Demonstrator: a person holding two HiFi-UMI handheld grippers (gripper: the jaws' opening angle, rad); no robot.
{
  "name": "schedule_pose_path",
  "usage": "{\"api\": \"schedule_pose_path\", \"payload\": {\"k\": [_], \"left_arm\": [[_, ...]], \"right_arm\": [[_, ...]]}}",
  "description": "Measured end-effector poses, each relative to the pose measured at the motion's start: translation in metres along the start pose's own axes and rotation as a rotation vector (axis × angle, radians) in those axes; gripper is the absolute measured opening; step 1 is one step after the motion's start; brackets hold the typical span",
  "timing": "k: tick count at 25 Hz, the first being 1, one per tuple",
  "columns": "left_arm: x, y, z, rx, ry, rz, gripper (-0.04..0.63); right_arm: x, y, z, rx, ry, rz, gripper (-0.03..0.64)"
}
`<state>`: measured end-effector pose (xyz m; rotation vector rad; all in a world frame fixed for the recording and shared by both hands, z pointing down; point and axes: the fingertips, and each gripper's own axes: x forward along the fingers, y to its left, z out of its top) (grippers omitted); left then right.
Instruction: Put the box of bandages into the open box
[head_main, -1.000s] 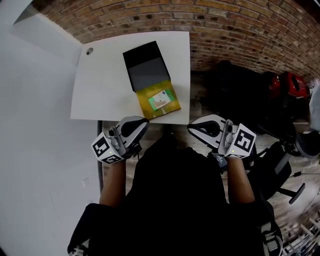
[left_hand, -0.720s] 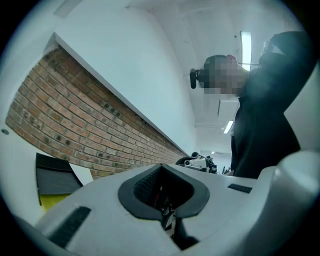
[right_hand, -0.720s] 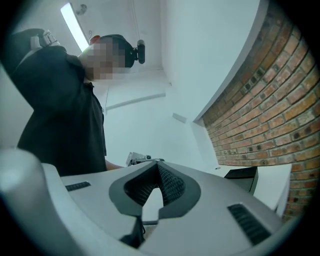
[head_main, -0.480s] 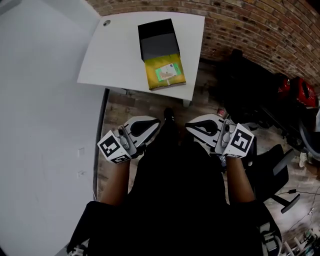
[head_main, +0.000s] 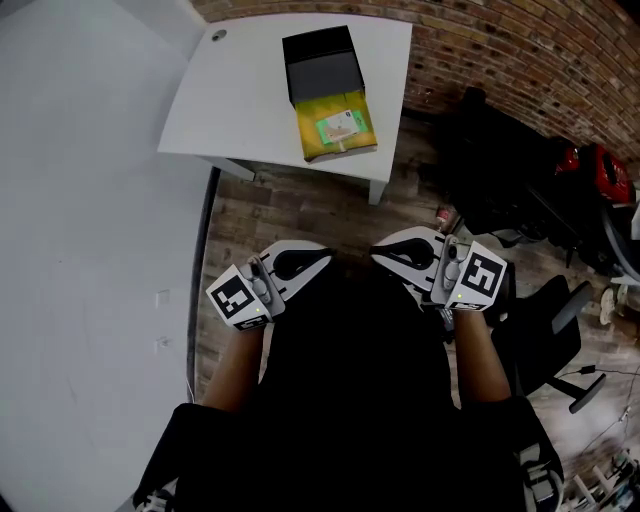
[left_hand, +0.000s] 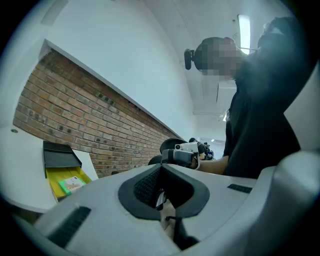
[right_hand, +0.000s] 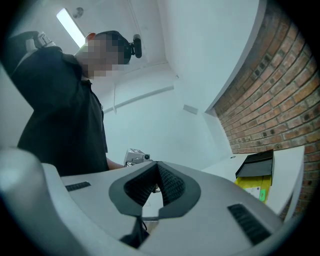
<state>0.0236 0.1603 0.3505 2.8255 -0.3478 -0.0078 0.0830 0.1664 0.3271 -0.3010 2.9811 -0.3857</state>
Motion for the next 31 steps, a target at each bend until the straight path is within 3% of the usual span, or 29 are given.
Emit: {"api": "schedule_pose_path", "payload": {"k": [4, 10, 13, 18, 25, 31], "left_arm": [[-0.008, -0.003, -0.002, 0.023, 0.005, -0.068, 0.017], [-0.053, 0.003, 0.004, -0.024, -0.023, -0.137, 0.017], [-0.086, 0.013, 0.001, -0.034, -0.026, -0.155, 0.017], [-0.116, 0.035, 0.003, -0.061, -0.094, -0.172, 0.017], [-0.120, 0.033, -0.003, -0.050, -0.061, -0.301, 0.017], [-0.123, 0.033, -0.004, -0.037, -0.060, -0.376, 0.017]], "right_arm": [[0.012, 0.011, -0.005, -0.003, 0.023, -0.029, 0.005], [0.063, 0.033, -0.017, -0.025, 0.064, -0.064, 0.005], [0.096, 0.038, -0.030, -0.070, 0.147, -0.092, 0.005], [0.105, 0.026, -0.069, -0.179, 0.366, -0.232, 0.006], [0.101, 0.029, -0.065, -0.123, 0.351, -0.371, 0.006], [0.131, 0.025, -0.067, -0.163, 0.393, -0.348, 0.006]]}}
